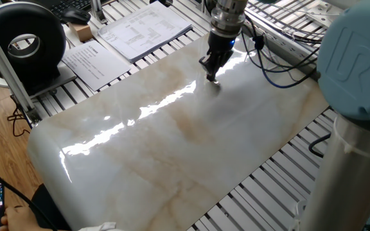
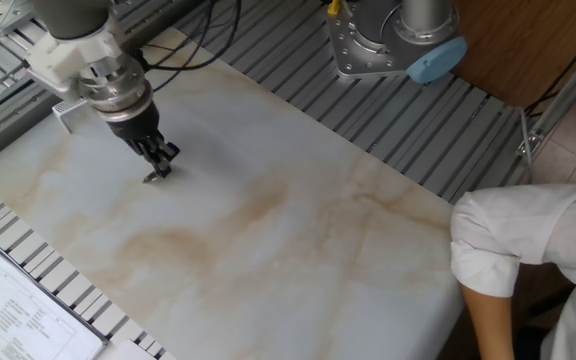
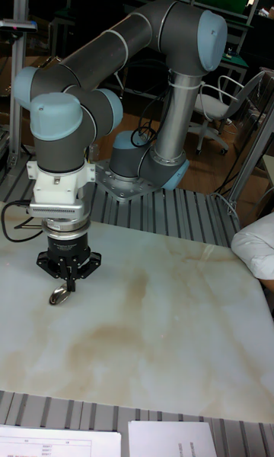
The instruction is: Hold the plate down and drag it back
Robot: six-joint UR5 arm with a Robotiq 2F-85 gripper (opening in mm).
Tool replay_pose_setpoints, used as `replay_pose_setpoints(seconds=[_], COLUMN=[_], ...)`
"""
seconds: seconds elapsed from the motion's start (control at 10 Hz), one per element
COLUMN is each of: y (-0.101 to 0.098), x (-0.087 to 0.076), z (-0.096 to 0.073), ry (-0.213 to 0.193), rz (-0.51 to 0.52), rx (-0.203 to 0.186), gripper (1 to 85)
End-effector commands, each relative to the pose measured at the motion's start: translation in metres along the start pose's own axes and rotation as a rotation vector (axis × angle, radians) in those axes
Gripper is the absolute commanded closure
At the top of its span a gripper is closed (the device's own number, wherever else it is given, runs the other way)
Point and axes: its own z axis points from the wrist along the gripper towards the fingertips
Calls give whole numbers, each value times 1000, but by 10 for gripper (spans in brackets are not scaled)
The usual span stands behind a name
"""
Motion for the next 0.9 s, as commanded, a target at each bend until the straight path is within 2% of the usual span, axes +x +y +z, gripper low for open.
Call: replay_pose_setpoints(seconds=[0.0, 0.2, 0.3, 0.5, 0.7, 0.8], y=[9, 10, 15, 55, 97, 101], x=[8, 10, 8, 2, -4, -5], z=[0, 0, 0, 15, 10, 7], ry=[30, 36, 29, -2, -12, -17], rz=[-60, -103, -72, -26, 13, 10], rx=[-13, -19, -36, -42, -57, -57], gripper=[847, 847, 847, 847, 847, 847])
